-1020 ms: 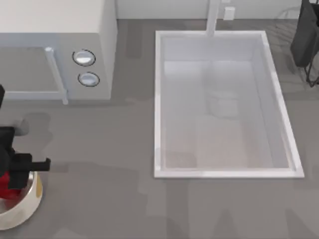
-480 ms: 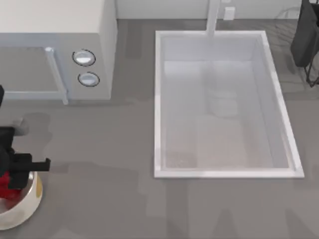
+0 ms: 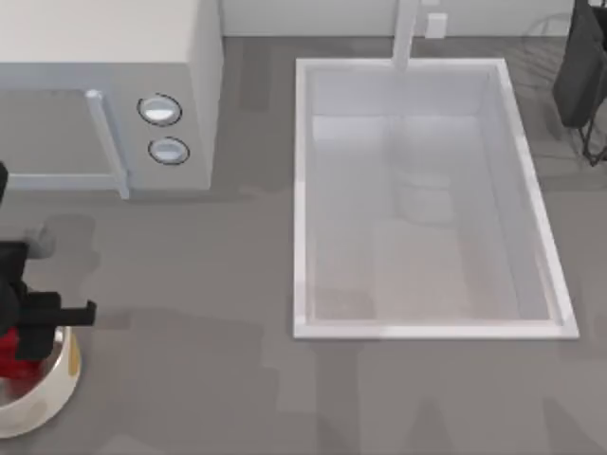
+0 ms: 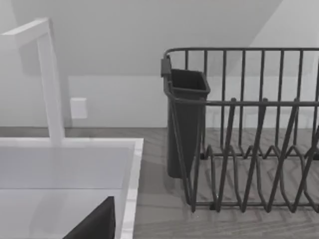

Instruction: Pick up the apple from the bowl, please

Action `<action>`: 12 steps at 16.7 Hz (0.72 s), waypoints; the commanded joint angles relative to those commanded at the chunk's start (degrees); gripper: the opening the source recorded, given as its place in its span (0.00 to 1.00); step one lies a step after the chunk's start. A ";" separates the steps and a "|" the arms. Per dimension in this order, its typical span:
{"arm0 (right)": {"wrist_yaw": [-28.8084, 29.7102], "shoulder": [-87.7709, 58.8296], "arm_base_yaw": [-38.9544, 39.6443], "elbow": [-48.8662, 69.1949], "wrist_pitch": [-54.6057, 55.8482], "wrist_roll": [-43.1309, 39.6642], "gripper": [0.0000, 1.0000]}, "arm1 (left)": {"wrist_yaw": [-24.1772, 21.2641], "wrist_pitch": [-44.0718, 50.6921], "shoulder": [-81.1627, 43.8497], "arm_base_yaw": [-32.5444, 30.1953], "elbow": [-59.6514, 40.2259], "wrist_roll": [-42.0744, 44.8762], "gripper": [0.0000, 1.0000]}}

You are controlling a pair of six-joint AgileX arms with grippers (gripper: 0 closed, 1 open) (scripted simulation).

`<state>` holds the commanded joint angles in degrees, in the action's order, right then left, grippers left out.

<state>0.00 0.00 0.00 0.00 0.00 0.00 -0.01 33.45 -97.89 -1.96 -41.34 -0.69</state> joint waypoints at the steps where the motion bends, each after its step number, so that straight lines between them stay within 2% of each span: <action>1: 0.00 0.00 0.00 0.00 0.00 0.00 1.00 | 0.00 0.00 0.00 0.00 0.00 0.00 0.00; 7: 0.00 0.00 0.00 0.00 0.00 0.00 1.00 | 0.00 0.00 0.00 0.00 0.00 0.00 0.00; 8: 0.00 0.00 0.00 0.00 0.00 0.00 1.00 | -0.53 5.20 8.31 0.58 -2.16 -0.37 0.00; 12: 0.00 0.00 0.00 0.00 0.00 0.00 1.00 | -0.53 9.19 7.74 0.49 -6.06 -0.46 0.00</action>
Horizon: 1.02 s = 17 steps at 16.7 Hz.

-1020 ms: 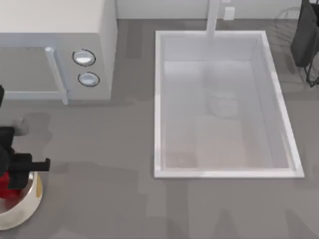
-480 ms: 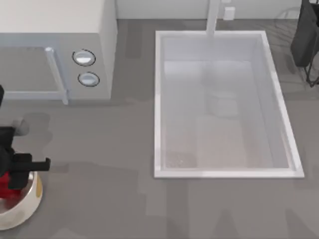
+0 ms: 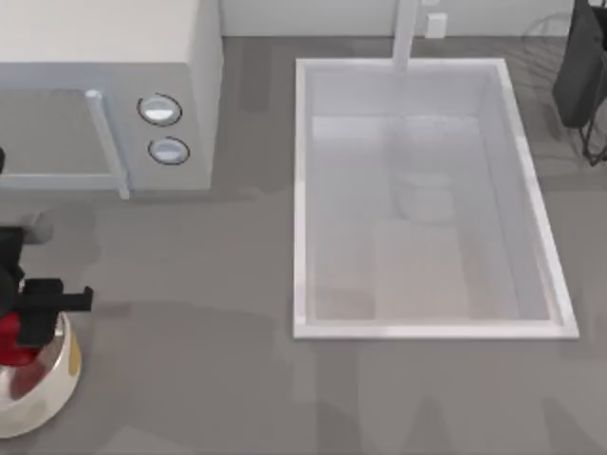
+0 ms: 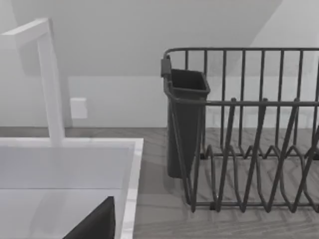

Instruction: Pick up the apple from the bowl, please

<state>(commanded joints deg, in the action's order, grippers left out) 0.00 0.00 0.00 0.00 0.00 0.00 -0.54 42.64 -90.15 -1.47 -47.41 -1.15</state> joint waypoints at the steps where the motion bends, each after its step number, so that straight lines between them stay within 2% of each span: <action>1: 0.00 0.00 0.00 0.00 0.00 0.00 1.00 | 0.00 2.52 -0.22 -0.05 -2.46 -0.05 0.00; 4: 0.00 0.00 0.00 0.00 0.00 0.00 1.00 | 0.01 13.67 -0.56 -0.23 -13.38 -0.23 0.00; 8: 0.00 0.00 0.00 0.00 0.00 0.00 1.00 | 0.04 34.57 0.11 -0.50 -32.77 -0.51 0.00; 11: 0.00 0.00 0.00 0.00 0.00 0.00 1.00 | 0.06 46.81 1.33 -0.67 -44.63 -0.70 0.00; 14: 0.00 0.00 0.00 0.00 0.00 0.00 1.00 | 0.08 53.73 2.68 -0.79 -51.31 -0.82 0.00; 17: 0.00 0.00 0.00 0.00 0.00 0.00 1.00 | 0.08 55.33 3.14 -0.81 -52.85 -0.85 0.00</action>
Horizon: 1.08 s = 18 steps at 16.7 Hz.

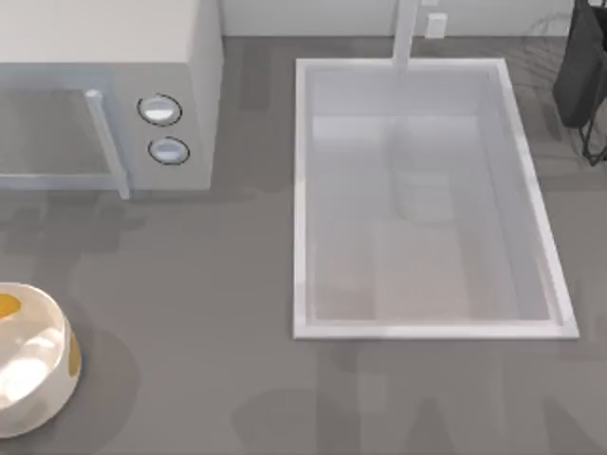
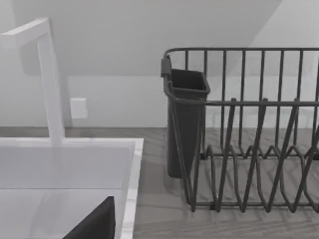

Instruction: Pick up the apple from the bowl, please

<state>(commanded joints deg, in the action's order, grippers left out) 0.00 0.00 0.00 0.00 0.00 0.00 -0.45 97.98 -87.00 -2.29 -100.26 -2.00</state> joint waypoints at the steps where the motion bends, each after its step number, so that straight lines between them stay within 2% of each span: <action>1: 0.00 0.00 0.00 0.00 0.00 0.00 1.00 | 0.00 0.00 0.00 0.00 0.00 0.00 0.00; 6: 0.00 0.00 0.00 0.00 0.00 0.00 1.00 | 0.06 -0.87 -2.41 -1.78 -1.38 -1.81 0.00; 15: 0.00 0.00 0.00 0.00 0.00 0.00 1.00 | 0.29 -10.70 -30.43 -22.13 -14.14 -20.88 0.00; 18: 0.00 0.00 0.00 0.00 0.00 0.00 1.00 | 0.33 -12.52 -33.53 -25.06 -15.73 -23.74 0.00</action>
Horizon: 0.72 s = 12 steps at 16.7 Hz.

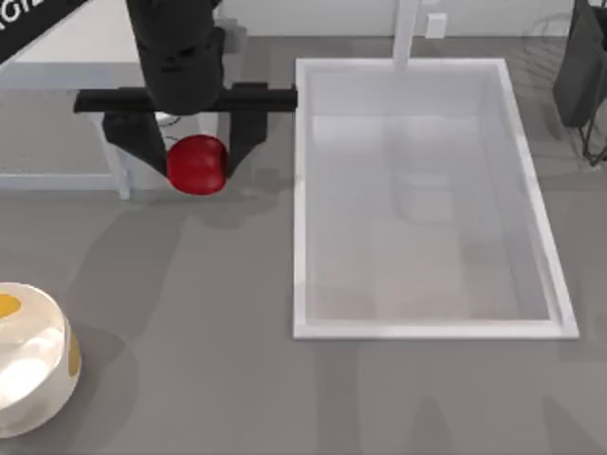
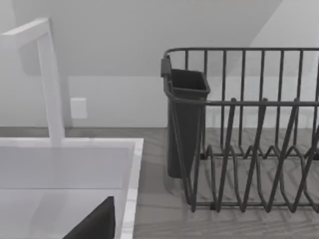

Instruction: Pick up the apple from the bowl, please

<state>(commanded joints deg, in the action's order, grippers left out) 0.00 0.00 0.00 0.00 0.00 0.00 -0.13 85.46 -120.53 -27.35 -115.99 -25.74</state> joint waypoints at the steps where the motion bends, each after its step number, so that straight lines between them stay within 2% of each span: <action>1: 0.00 0.00 0.00 0.00 0.00 0.00 1.00 | 0.00 0.00 0.00 0.00 0.00 0.00 0.00; 6: 0.00 0.00 0.00 0.00 0.00 0.00 1.00 | -0.05 -2.13 0.02 0.24 2.50 0.18 0.00; 12: 0.00 0.00 0.00 0.00 0.00 0.00 1.00 | -0.02 -19.16 -0.88 0.24 17.85 0.23 0.00</action>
<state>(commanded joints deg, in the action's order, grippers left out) 0.00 0.00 0.00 0.00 0.00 0.00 -0.15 66.29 -121.42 -27.11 -98.14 -25.50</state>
